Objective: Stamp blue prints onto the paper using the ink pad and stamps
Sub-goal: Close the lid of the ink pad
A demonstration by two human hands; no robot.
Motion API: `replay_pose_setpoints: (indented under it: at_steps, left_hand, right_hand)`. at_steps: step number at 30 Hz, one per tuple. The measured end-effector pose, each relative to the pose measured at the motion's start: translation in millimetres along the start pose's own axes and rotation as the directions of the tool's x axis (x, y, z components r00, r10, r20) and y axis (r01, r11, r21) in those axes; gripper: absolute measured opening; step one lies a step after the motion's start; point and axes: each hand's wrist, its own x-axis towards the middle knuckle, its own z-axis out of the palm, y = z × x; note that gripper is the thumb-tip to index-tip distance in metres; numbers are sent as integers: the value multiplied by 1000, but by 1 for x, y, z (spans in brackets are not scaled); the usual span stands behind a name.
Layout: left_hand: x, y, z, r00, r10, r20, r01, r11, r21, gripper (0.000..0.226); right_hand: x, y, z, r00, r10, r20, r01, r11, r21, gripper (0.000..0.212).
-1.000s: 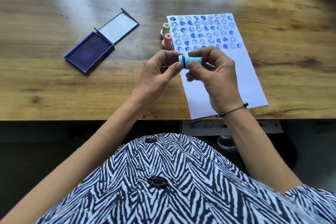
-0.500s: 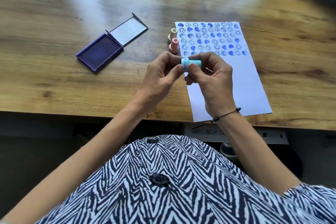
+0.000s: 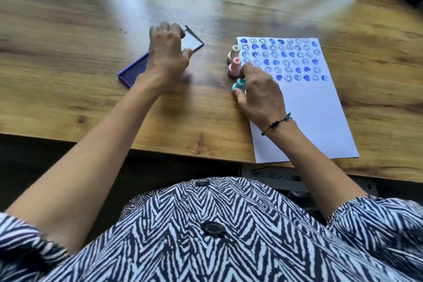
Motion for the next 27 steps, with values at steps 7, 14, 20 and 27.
replay_pose_setpoints:
  at_steps: [7, 14, 20, 27]
  left_hand:
    - [34, -7, 14, 975, -95, 202, 48, 973, 227, 55]
    - [24, -6, -5, 996, -66, 67, 74, 991, -112, 56]
    - [-43, -11, -39, 981, -83, -174, -28, 829, -558, 40]
    - [-77, -26, -37, 965, -64, -253, -84, 842, -533, 37]
  right_hand:
    - [9, -19, -21, 980, -46, -195, 62, 995, 79, 34]
    - [41, -58, -15, 980, 198, 9, -168, 803, 571, 28]
    - [50, -86, -3, 832, 116, 543, -555, 226, 801, 52]
    - [42, -107, 13, 793, -88, 603, -602, 48, 797, 48]
